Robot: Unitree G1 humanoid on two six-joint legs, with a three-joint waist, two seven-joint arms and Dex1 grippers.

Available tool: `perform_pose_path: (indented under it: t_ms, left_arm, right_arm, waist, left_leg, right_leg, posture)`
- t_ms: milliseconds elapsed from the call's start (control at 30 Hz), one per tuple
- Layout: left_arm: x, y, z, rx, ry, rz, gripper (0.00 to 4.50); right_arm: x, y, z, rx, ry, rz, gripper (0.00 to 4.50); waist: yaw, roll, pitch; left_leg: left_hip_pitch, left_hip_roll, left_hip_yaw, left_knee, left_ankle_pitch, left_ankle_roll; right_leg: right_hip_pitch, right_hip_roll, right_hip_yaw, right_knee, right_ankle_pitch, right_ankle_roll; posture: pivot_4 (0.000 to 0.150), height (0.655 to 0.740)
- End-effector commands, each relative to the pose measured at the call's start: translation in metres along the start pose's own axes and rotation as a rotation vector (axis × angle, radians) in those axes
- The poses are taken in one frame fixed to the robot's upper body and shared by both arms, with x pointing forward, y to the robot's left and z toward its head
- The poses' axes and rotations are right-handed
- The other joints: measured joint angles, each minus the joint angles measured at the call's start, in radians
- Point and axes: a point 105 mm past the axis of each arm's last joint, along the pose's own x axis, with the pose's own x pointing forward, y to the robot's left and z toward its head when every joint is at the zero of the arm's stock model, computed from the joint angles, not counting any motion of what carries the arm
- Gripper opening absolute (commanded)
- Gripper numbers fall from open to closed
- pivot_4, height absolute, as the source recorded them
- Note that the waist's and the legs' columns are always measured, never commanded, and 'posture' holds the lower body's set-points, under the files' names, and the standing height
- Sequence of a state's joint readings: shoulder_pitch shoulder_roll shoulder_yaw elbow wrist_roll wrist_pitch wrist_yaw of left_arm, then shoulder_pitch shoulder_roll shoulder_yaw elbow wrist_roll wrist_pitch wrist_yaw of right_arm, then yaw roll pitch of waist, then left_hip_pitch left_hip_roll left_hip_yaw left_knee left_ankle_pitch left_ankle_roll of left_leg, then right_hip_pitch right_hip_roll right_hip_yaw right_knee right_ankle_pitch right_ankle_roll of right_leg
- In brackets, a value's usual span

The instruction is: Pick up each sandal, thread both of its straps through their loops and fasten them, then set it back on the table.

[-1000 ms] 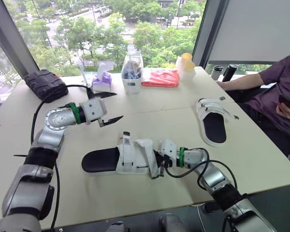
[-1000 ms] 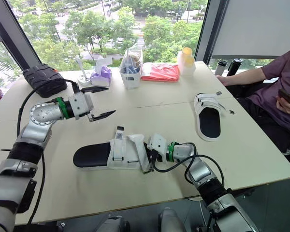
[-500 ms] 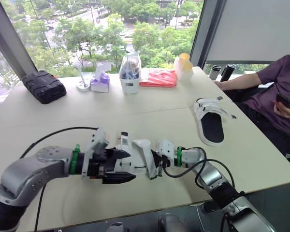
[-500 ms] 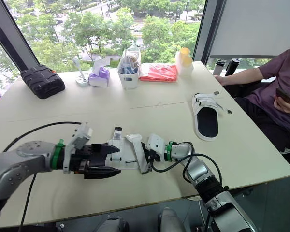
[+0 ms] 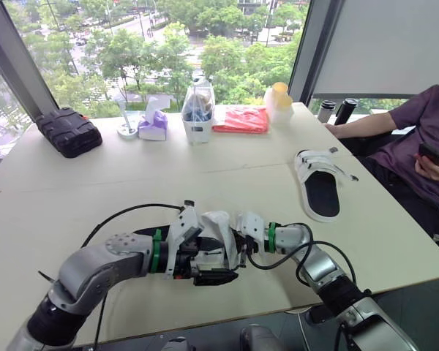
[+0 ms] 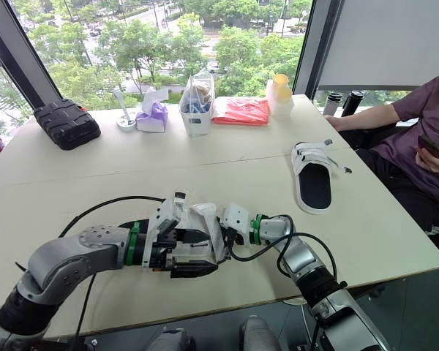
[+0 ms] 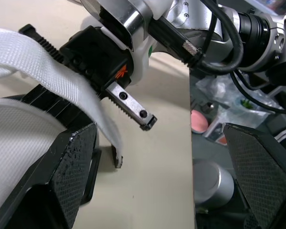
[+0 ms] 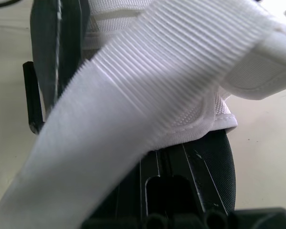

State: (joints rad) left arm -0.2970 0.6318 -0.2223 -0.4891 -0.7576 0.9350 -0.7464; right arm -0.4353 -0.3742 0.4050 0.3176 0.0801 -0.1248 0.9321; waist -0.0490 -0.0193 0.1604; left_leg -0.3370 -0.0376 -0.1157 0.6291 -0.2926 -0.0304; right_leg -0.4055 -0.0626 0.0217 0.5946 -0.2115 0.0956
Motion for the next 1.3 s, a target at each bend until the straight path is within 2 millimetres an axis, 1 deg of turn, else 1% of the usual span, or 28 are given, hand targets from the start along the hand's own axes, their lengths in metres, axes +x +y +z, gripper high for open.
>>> perform_pose_path:
  t_ms: [33,100,233,267,333,500,567,700,733,800,867,900,967,1033,1133,1167,1300]
  left_arm:
    - [0.009,0.006,0.002,0.031,-0.009,0.011,4.37]
    - [0.013,0.007,-0.001,0.041,-0.005,0.012,4.37]
    - [0.015,0.009,-0.002,0.056,-0.003,0.016,4.37]
    - [0.015,0.011,-0.002,0.058,-0.004,0.024,4.14]
    - [0.014,0.012,-0.002,0.064,-0.008,0.030,3.50]
    - [0.013,0.015,-0.001,0.061,-0.022,0.048,0.94]
    - [0.013,0.015,0.000,0.061,-0.025,0.053,0.03]
    - [0.013,0.014,0.001,0.033,-0.043,0.046,0.03]
    - [0.010,0.012,0.003,0.017,-0.051,0.038,0.03]
    - [-0.001,0.009,0.011,-0.018,-0.076,0.008,0.03]
    - [-0.019,0.002,0.017,-0.042,-0.070,-0.069,0.03]
    - [-0.024,-0.001,0.018,-0.046,-0.064,-0.094,0.03]
    - [-0.036,-0.002,0.024,-0.062,-0.061,-0.140,0.03]
    - [-0.045,0.005,0.030,-0.045,-0.062,-0.143,0.03]
    - [-0.049,0.018,0.037,-0.008,-0.057,-0.118,0.03]
    - [-0.049,0.023,0.041,-0.001,-0.067,-0.109,0.03]
    - [-0.044,0.038,0.051,0.010,-0.095,-0.100,0.03]
  right_arm:
    - [-0.013,0.027,-0.070,0.129,0.278,0.032,0.00]
    - [-0.013,0.027,-0.070,0.130,0.278,0.028,0.00]
    - [-0.013,0.027,-0.070,0.131,0.277,0.023,0.00]
    - [-0.013,0.027,-0.070,0.131,0.276,0.022,0.00]
    - [-0.012,0.027,-0.070,0.132,0.276,0.019,0.00]
    - [-0.011,0.027,-0.070,0.137,0.274,0.016,0.00]
    - [-0.011,0.028,-0.070,0.139,0.273,0.016,0.00]
    - [-0.010,0.028,-0.070,0.141,0.274,0.017,0.00]
    - [-0.010,0.028,-0.070,0.141,0.274,0.018,0.00]
    - [-0.011,0.027,-0.070,0.141,0.275,0.016,0.00]
    - [-0.012,0.027,-0.072,0.142,0.279,0.016,0.00]
    - [-0.012,0.027,-0.072,0.142,0.281,0.016,0.00]
    - [-0.012,0.027,-0.073,0.142,0.282,0.018,0.00]
    - [-0.011,0.027,-0.072,0.141,0.281,0.020,0.00]
    - [-0.009,0.026,-0.071,0.139,0.279,0.021,0.00]
    - [-0.009,0.026,-0.071,0.139,0.279,0.020,0.00]
    - [-0.010,0.026,-0.071,0.139,0.282,0.020,0.00]
  waist:
    - [0.002,0.000,-0.001]
    - [0.002,0.000,-0.002]
    - [0.003,0.001,-0.004]
    - [0.003,0.001,-0.004]
    - [0.003,0.001,-0.005]
    - [0.003,0.001,-0.005]
    - [0.003,0.001,-0.005]
    - [0.002,0.002,-0.005]
    - [0.002,0.001,-0.005]
    - [0.001,0.001,-0.005]
    - [0.000,0.001,-0.005]
    - [-0.001,0.002,-0.005]
    - [0.000,0.002,-0.005]
    - [0.000,0.003,-0.004]
    - [-0.001,0.004,-0.004]
    - [-0.002,0.004,-0.004]
    - [-0.002,0.004,-0.004]
  left_leg:
    - [0.000,0.000,0.000,0.000,0.000,0.000]
    - [0.000,0.000,0.000,0.000,-0.001,-0.002]
    - [0.000,0.000,0.000,0.000,-0.001,-0.002]
    - [-0.001,0.000,0.000,0.000,-0.001,-0.002]
    - [-0.001,0.000,0.000,0.000,-0.001,-0.002]
    - [-0.001,0.000,0.000,0.000,-0.002,-0.003]
    - [-0.001,0.000,0.000,0.000,-0.002,-0.003]
    - [-0.001,0.000,0.000,0.000,-0.002,-0.003]
    - [-0.001,0.000,0.000,0.000,-0.002,-0.003]
    - [-0.001,0.000,0.000,0.000,-0.002,-0.003]
    - [0.000,0.000,0.000,0.000,-0.002,-0.003]
    - [0.000,0.000,0.000,0.000,-0.002,-0.003]
    - [0.000,0.000,0.000,0.001,-0.002,-0.003]
    - [0.000,0.000,-0.001,0.001,-0.002,-0.003]
    - [-0.001,0.001,-0.002,0.000,-0.002,-0.004]
    - [-0.001,0.001,-0.002,0.000,-0.002,-0.004]
    - [-0.001,0.002,-0.003,-0.001,-0.002,-0.004]
  right_leg:
    - [0.000,0.000,0.000,0.000,0.000,0.000]
    - [0.000,0.000,0.000,-0.001,0.000,0.000]
    - [0.000,0.000,0.000,-0.001,0.000,0.000]
    - [0.000,0.000,0.000,-0.001,0.000,0.000]
    - [0.000,0.000,0.000,-0.002,0.000,0.000]
    - [0.000,0.000,-0.001,-0.002,0.000,0.000]
    - [-0.001,0.000,-0.001,-0.003,0.000,0.000]
    - [-0.001,0.000,-0.002,-0.003,0.000,0.000]
    - [-0.001,0.000,-0.002,-0.003,0.000,0.000]
    - [-0.002,0.000,-0.002,-0.003,0.000,0.000]
    - [-0.003,0.000,-0.003,-0.003,0.000,-0.001]
    - [-0.004,0.000,-0.003,-0.003,0.000,-0.001]
    - [-0.005,0.000,-0.004,-0.003,0.000,-0.001]
    - [-0.006,0.000,-0.004,-0.005,0.000,-0.001]
    - [-0.006,0.001,-0.009,-0.012,0.000,-0.001]
    - [-0.003,0.001,-0.009,-0.012,0.000,-0.001]
    - [-0.003,0.000,-0.008,-0.012,0.000,-0.001]
  posture:
    - [0.150,0.7400]
    - [0.150,0.7400]
    - [0.150,0.7400]
    - [0.150,0.7400]
    - [0.150,0.7400]
    - [0.150,0.7400]
    - [0.150,0.7400]
    - [0.150,0.7400]
    - [0.150,0.7400]
    - [0.150,0.7400]
    - [0.150,0.7400]
    - [0.150,0.7400]
    - [0.150,0.7400]
    - [0.150,0.7400]
    - [0.150,0.7400]
    - [0.150,0.7400]
    - [0.150,0.7400]
